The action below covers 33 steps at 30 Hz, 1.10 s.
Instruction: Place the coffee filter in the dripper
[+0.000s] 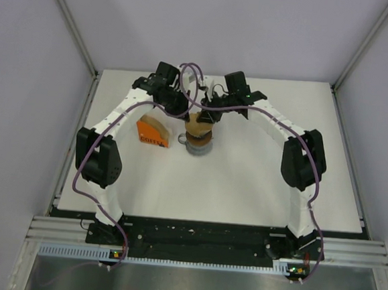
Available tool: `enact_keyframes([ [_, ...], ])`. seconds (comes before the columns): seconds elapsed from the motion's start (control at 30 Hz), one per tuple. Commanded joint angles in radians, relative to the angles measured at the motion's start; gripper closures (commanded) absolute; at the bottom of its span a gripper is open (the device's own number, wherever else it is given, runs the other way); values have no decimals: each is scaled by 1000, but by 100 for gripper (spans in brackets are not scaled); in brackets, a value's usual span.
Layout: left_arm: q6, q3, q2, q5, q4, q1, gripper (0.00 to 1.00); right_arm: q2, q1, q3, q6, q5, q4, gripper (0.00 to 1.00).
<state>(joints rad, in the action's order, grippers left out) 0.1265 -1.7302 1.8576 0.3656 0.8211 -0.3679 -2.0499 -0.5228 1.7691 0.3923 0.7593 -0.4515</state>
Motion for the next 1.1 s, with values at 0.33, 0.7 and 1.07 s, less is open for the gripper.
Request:
enact_keyframes([
  [0.33,-47,-61,18,16,-16,-9,67,20,-8,-5,125,72,-3,90],
  [0.7,-71,-55,63,35,-19,-12,59,34,-8,-33,128,61,13,91],
  [1.07,-103,-16,23,53,-56,-19,91,43,-6,-13,100,77,40,60],
])
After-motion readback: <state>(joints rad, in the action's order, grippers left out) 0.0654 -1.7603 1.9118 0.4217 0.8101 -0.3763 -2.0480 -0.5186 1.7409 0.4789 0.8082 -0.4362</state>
